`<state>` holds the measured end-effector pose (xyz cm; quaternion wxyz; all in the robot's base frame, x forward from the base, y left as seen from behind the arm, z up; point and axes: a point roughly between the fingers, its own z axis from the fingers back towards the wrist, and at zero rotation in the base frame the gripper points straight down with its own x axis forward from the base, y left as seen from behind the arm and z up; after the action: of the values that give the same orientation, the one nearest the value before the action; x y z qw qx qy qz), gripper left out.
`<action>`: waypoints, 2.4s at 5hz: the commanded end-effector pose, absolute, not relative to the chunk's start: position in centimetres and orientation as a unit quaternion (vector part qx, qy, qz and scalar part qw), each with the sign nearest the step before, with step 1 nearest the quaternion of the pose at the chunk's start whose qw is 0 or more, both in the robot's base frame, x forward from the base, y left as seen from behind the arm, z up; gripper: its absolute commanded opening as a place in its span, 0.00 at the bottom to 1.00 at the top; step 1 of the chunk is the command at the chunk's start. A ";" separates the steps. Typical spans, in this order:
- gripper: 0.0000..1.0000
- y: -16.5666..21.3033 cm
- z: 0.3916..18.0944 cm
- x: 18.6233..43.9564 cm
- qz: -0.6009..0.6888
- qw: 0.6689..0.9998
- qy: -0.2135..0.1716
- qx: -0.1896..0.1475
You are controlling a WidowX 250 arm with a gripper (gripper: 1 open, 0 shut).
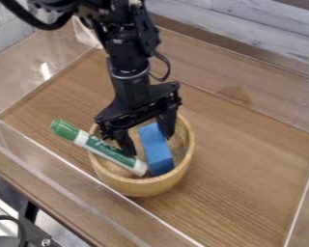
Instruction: Remove the blue block from inside the brown bowl and put it on the table
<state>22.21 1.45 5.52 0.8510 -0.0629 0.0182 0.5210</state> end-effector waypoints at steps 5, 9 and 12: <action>1.00 1.0 5.2 23.9 0.513 0.855 -0.007 -0.077; 0.00 0.6 4.0 24.1 0.505 0.860 -0.018 -0.074; 0.00 0.8 4.2 24.1 0.485 0.872 -0.028 -0.068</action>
<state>23.54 0.77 3.37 0.8698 -0.0616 -0.0083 0.4895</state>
